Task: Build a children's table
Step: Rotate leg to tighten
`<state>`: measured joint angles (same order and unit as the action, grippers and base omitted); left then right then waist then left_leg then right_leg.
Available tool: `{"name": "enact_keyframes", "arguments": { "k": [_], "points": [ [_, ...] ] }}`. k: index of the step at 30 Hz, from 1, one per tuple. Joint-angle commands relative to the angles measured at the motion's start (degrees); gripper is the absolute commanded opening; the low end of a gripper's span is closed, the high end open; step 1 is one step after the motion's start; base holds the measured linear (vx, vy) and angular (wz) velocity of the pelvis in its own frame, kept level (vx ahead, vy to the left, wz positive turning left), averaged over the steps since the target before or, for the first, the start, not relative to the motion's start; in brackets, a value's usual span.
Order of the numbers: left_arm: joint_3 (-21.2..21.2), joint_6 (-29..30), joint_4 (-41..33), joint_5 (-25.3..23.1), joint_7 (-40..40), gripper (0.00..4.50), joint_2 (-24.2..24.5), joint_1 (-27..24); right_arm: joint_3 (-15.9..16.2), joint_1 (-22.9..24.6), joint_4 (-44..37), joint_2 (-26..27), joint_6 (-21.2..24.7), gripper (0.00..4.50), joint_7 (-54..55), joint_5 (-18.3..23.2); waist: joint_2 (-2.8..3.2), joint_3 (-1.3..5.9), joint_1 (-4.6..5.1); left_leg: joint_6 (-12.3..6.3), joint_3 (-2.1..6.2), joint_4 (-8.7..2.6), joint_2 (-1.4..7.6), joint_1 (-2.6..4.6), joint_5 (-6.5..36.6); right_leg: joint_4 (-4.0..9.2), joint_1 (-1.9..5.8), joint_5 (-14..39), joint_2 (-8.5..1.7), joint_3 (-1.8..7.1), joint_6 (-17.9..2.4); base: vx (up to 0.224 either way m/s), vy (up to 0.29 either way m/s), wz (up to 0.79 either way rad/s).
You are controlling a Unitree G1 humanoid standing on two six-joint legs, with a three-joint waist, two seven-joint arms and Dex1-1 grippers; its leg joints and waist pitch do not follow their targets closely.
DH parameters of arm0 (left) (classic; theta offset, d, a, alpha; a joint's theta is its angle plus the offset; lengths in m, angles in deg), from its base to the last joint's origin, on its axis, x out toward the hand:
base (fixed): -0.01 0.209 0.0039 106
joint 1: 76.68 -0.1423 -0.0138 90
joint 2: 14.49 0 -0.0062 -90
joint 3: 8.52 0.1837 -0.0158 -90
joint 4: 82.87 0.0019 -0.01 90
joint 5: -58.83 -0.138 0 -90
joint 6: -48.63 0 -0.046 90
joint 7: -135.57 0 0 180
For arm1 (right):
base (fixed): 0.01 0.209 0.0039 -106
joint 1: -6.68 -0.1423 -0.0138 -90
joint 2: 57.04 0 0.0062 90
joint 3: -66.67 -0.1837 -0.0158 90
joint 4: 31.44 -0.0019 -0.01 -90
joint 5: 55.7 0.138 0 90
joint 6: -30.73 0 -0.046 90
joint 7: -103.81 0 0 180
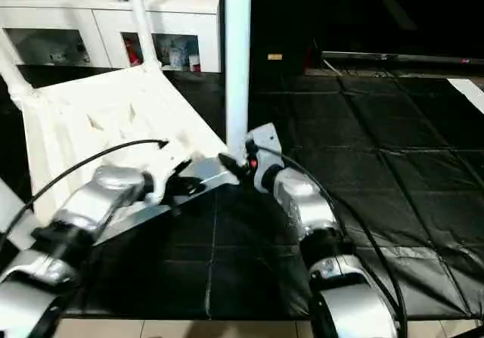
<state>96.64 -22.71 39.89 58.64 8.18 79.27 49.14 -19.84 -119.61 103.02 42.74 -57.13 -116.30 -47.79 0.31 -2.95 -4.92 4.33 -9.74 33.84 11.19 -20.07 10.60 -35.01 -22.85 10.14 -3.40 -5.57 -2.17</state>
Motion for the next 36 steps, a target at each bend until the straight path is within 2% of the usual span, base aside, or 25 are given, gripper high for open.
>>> {"name": "enact_keyframes", "arguments": {
  "k": [1, 2, 6, 8, 13, 16, 20, 21, 25, 26, 28, 33, 36],
  "points": [
    [1.38, -3.41, -1.44, -0.20, 3.34, 0.00, 1.40, -0.78, 2.95, 1.08, -1.36, -1.13, 0.47, 3.63, -7.08, 1.37, 0.10, 3.70, -0.22, -2.40, 0.66, -3.74, 2.10, 0.11, 11.53, 4.95, 3.15, 17.27, -5.30, 3.45, -9.02, 0.000, 0.000, 0.00],
    [1.52, -4.57, -1.64, 0.19, 5.21, 0.00, 2.14, -1.27, 2.70, 1.22, -1.94, -2.43, 0.63, 3.70, -9.40, 2.02, 0.05, 3.84, -0.42, -2.77, 0.71, -3.70, 2.12, 0.04, 11.12, 4.81, 3.42, 16.18, -5.31, 3.48, -9.15, 0.000, 0.000, 0.00],
    [2.85, -9.04, -2.57, 1.47, 12.65, 0.00, 4.27, -2.77, 2.34, 1.47, -4.08, -6.05, 1.70, 4.04, -17.78, 3.40, 0.20, 3.80, -0.59, -3.10, 0.59, -3.63, 2.18, -0.05, 10.68, 4.61, 3.32, 14.73, -5.25, 3.44, -10.01, 0.000, 0.000, 0.00],
    [3.45, -10.04, -2.91, 1.90, 15.57, 0.00, 5.33, -3.18, 2.81, 1.62, -4.96, -7.73, 1.61, 4.34, -22.08, 3.78, 0.21, 3.83, -1.13, -3.52, 0.43, -3.54, 2.38, 0.04, 10.46, 4.56, 3.16, 14.76, -5.16, 3.46, -9.78, 0.000, 0.000, 0.00],
    [3.80, -10.37, -4.34, 3.25, 20.53, 0.00, 7.31, -3.57, 4.45, 1.75, -5.76, -10.54, 0.68, 4.34, -29.88, 3.79, 0.17, 3.82, -2.00, -3.19, 0.38, -3.60, 2.49, 0.26, 10.57, 4.49, 2.88, 15.07, -5.24, 3.43, -10.43, 0.000, 0.000, 0.00],
    [5.10, -11.50, -4.89, 2.84, 24.10, 0.00, 9.36, -3.73, 6.21, 1.65, -6.06, -11.87, -0.01, 4.34, -35.01, 4.13, 0.07, 3.78, -2.18, -3.05, 0.47, -3.68, 2.50, 0.09, 10.88, 4.51, 3.00, 16.03, -5.29, 3.44, -9.93, 0.000, 0.000, 0.00],
    [6.24, -13.72, -5.03, 2.24, 28.35, 0.00, 11.18, -3.90, 7.54, 1.03, -6.21, -12.92, 2.23, 4.34, -42.77, 5.44, 0.11, 3.74, -2.32, -3.23, 0.52, -3.68, 2.47, 0.09, 11.19, 4.69, 3.02, 17.60, -5.26, 3.42, -9.51, 0.000, 0.000, 0.00],
    [6.38, -13.83, -5.11, 2.26, 28.84, 0.00, 11.37, -3.90, 7.72, 0.87, -6.15, -13.01, 2.49, 4.08, -43.62, 5.56, 0.08, 3.74, -2.35, -3.19, 0.52, -3.72, 2.54, 0.12, 11.03, 4.67, 2.98, 17.42, -5.27, 3.43, -9.59, 0.000, 0.000, 0.00],
    [7.02, -14.63, -5.47, 1.65, 30.32, 0.00, 12.24, -3.93, 8.52, -0.16, -4.59, -13.08, 2.93, 3.97, -46.11, 4.94, 0.14, 3.77, -2.68, -2.87, 0.50, -3.72, 2.63, 0.24, 11.07, 4.54, 2.86, 16.71, -5.34, 3.47, -10.39, 0.000, 0.000, 0.00],
    [7.07, -14.81, -5.43, 1.61, 30.51, 0.00, 12.42, -3.88, 8.59, -0.47, -4.15, -12.89, 2.86, 3.71, -46.48, 4.89, 0.08, 3.77, -2.80, -2.81, 0.47, -3.69, 2.59, 0.19, 10.97, 4.57, 2.90, 16.93, -5.38, 3.49, -10.25, 0.000, 0.000, 0.00],
    [7.13, -14.90, -5.43, 1.59, 30.63, 0.00, 12.54, -3.84, 8.57, -0.63, -3.97, -12.75, 2.88, 3.71, -46.57, 4.95, 0.15, 3.80, -2.92, -2.57, 0.51, -3.73, 2.64, 0.28, 10.82, 4.53, 2.83, 17.14, -5.34, 3.47, -10.07, 0.000, 0.000, 0.00],
    [7.19, -15.66, -4.81, 1.34, 31.09, 0.00, 12.87, -3.39, 8.52, -1.14, -3.09, -12.20, 3.33, 3.29, -47.97, 5.14, -0.13, 3.78, -2.97, -2.56, 0.49, -3.74, 2.61, 0.20, 10.64, 4.48, 2.87, 17.05, -5.35, 3.46, -9.92, 0.000, 0.000, 0.00],
    [6.98, -15.72, -4.67, 1.32, 31.04, 0.00, 12.91, -3.34, 8.65, -0.90, -3.46, -11.98, 3.84, 3.06, -48.26, 5.44, -0.04, 3.79, -2.94, -2.53, 0.51, -3.75, 2.63, 0.20, 10.59, 4.49, 2.87, 17.42, -5.37, 3.45, -9.80, 0.000, 0.000, 0.00]
  ]
}}
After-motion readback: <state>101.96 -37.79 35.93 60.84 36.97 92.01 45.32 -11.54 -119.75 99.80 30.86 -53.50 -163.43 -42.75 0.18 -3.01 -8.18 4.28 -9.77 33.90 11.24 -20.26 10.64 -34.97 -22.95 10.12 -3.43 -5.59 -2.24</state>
